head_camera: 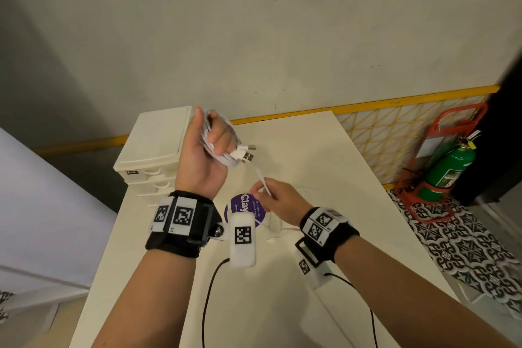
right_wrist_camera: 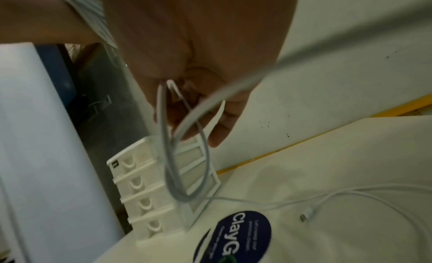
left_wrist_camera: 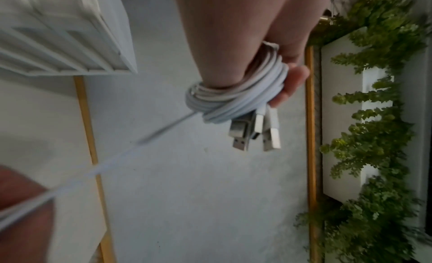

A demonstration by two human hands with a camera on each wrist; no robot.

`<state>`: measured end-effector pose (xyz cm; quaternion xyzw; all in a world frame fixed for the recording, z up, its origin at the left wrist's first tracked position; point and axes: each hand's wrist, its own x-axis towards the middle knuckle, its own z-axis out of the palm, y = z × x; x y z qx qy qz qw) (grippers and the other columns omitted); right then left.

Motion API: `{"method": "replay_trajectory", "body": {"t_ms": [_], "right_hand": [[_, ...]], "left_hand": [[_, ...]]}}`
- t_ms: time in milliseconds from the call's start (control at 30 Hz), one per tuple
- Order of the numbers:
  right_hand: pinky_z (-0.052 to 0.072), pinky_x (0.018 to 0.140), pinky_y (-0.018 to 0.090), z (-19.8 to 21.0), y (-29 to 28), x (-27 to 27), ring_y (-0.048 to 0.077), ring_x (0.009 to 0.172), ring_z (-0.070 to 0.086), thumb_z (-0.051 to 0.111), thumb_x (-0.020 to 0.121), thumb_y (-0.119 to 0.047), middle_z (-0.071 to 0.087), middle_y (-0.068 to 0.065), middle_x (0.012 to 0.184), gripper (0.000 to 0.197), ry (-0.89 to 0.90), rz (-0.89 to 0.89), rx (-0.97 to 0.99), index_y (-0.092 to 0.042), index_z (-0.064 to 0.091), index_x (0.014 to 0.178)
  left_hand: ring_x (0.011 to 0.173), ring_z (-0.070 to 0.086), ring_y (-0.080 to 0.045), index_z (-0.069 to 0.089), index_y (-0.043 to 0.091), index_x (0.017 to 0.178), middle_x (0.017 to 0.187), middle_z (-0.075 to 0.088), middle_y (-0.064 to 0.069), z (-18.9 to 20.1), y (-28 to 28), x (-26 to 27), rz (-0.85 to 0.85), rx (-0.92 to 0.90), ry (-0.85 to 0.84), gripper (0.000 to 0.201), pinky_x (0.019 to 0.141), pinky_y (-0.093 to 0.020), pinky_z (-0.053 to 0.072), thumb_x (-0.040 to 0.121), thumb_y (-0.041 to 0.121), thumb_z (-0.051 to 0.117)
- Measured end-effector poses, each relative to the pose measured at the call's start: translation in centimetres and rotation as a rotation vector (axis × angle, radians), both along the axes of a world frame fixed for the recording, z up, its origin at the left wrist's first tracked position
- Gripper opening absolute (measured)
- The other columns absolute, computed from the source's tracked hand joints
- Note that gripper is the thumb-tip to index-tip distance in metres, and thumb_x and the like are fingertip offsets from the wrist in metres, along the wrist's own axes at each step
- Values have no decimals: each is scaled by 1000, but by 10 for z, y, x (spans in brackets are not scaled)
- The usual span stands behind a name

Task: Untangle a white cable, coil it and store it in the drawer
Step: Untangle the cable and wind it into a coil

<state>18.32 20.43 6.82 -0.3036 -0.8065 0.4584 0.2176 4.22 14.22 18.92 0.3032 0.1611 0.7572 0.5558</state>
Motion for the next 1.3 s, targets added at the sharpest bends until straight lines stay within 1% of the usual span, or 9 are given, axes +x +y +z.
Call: {"method": "replay_trajectory", "body": {"t_ms": [233, 367, 533, 700, 767, 867, 1033, 1100, 1300], "right_hand": [[48, 78, 38, -10, -11, 10, 30, 86, 61, 48, 93, -23, 67, 13, 99, 31, -233, 153, 238, -19, 50, 124], [49, 76, 34, 12, -12, 12, 25, 89, 65, 48, 94, -26, 72, 6, 100, 27, -144, 136, 393, -24, 59, 118], [47, 68, 29, 34, -4, 16, 19, 78, 64, 51, 92, -33, 73, 0, 90, 22, -53, 71, 539, -27, 67, 106], [38, 59, 19, 45, 14, 26, 15, 68, 60, 61, 77, -52, 70, -3, 77, 29, -86, -47, 567, -25, 71, 81], [40, 59, 25, 46, 18, 30, 15, 62, 55, 67, 68, -51, 64, -3, 67, 31, -93, -109, 488, -20, 67, 71], [42, 59, 31, 42, 22, 34, 13, 63, 51, 72, 70, -34, 56, -5, 65, 15, -88, -91, 434, -19, 69, 69], [36, 81, 32, 31, 32, 40, 16, 84, 54, 73, 70, -37, 62, -3, 83, 12, -178, -152, 701, -26, 70, 74], [36, 78, 32, 26, 30, 40, 19, 80, 54, 73, 68, -37, 59, -1, 80, 16, -182, -275, 782, -25, 68, 77], [45, 60, 20, 28, 16, 33, 6, 49, 53, 76, 73, -26, 57, -5, 54, 22, 13, -256, 7, -17, 61, 86]], "left_hand": [[52, 45, -12, 43, 10, 86, 64, 46, 1, -6, 14, 1, 579, -182, 213, 18, 53, -25, 41, 101, 21, 42], [56, 52, -14, 43, 1, 99, 68, 53, -4, -38, 22, -6, 795, -317, 893, 28, 62, -33, 47, 95, 27, 53], [62, 56, -27, 44, 3, 90, 71, 53, -13, -63, 20, -10, 498, -453, 1637, 42, 63, -42, 48, 90, 44, 55], [61, 60, -37, 59, 0, 94, 76, 64, -29, -63, 9, -1, 58, -542, 1462, 56, 63, -35, 50, 86, 55, 54], [52, 52, -25, 59, 3, 89, 62, 58, -20, -60, 6, 3, -18, -543, 1406, 45, 58, -32, 47, 75, 45, 70], [52, 50, -16, 57, 16, 87, 65, 55, -1, -63, 7, 3, 21, -563, 1429, 38, 48, -26, 43, 69, 37, 82], [75, 61, -15, 59, 16, 91, 81, 60, 3, -67, 8, 2, 95, -552, 1631, 33, 59, -22, 45, 73, 35, 78], [75, 60, -16, 59, 12, 92, 82, 59, 0, -66, 10, 6, 139, -547, 1679, 29, 58, -23, 46, 75, 30, 75], [77, 54, -19, 49, 10, 92, 85, 54, -4, -68, 18, 8, 297, -638, 1959, 32, 62, -28, 41, 77, 28, 70]]}}
